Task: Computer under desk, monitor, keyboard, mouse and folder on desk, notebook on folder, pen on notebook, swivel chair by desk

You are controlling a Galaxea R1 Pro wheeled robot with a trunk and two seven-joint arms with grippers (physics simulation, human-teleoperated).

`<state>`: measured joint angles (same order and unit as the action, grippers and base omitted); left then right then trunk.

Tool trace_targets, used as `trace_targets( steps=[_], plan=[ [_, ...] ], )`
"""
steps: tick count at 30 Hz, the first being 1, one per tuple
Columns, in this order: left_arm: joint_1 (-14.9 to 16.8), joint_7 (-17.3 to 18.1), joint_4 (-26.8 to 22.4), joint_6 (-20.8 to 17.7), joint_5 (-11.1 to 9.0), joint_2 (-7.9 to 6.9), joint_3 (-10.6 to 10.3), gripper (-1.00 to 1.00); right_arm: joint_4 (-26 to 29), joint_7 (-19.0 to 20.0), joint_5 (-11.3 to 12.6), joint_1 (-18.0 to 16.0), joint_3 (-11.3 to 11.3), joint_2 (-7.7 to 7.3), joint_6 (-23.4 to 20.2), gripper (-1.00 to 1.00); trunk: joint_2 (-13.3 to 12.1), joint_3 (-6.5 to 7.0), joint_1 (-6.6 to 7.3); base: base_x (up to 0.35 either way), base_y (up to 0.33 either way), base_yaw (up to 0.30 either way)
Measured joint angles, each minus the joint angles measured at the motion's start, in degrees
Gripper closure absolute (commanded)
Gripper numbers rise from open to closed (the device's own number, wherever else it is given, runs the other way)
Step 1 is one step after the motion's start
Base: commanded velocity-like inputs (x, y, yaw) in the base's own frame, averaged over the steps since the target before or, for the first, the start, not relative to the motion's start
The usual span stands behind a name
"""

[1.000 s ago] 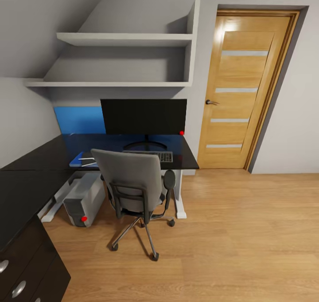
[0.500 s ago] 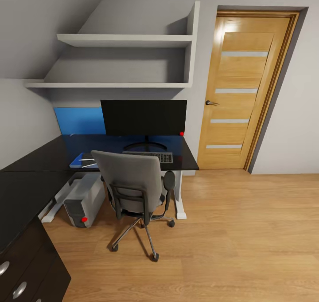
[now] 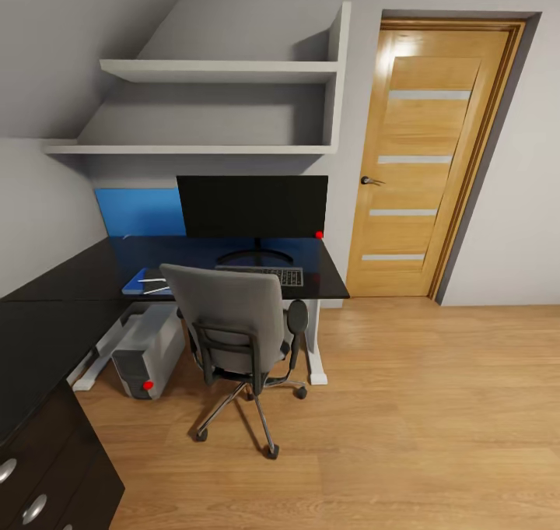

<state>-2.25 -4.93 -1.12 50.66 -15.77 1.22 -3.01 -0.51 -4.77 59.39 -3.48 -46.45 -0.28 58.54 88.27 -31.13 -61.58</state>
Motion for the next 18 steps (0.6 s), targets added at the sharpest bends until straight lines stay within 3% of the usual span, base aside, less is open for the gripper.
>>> trace_targets(
  steps=[18],
  plan=[
    [0.0,0.1,-0.1,0.0,0.0,0.00,-0.1,-1.00,0.0,0.0,0.0,0.0,0.0,0.00,0.0,-1.00,0.0,0.00,0.00,0.000,0.000,0.000]
  ],
)
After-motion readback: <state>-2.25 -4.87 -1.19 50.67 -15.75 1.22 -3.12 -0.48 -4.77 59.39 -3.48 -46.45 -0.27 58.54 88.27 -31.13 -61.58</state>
